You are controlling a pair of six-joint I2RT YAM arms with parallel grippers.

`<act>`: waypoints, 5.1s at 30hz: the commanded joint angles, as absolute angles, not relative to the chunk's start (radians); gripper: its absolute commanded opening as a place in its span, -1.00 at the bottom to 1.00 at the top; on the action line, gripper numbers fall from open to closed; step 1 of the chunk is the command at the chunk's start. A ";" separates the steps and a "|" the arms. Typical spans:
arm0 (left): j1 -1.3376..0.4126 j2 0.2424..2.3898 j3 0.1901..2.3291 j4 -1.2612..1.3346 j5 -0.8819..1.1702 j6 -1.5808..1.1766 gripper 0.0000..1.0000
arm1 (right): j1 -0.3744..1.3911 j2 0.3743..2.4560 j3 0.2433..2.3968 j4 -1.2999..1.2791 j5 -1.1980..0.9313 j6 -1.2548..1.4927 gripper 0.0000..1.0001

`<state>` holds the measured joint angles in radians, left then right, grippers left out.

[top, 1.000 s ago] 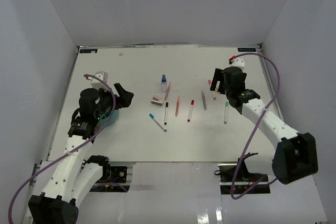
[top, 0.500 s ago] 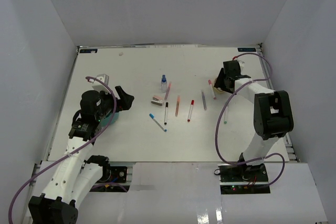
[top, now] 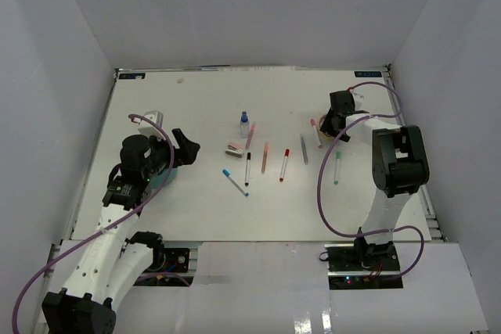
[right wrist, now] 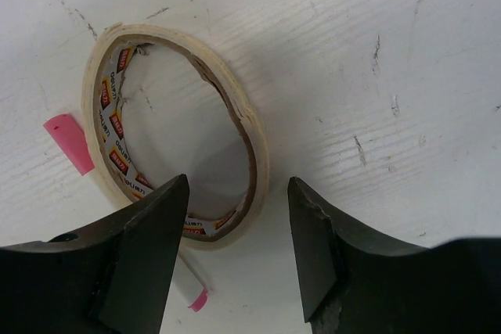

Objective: Sort the stationery into containers
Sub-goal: Pick up the stationery from the center of the board, then place the stationery in the storage box.

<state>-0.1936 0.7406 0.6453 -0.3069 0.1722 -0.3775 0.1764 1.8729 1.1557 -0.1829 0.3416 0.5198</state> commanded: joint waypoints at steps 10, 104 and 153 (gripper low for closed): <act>-0.198 0.761 0.649 -0.307 0.178 -0.380 0.96 | 0.164 1.869 1.164 -0.172 0.397 0.528 -0.45; -0.270 1.198 1.371 -0.902 -0.508 -0.335 -1.00 | 0.790 0.951 0.482 0.462 -0.048 0.153 0.80; -0.052 1.154 1.025 -0.621 -0.391 0.225 -0.59 | 0.790 0.873 0.403 0.535 -0.126 0.172 0.80</act>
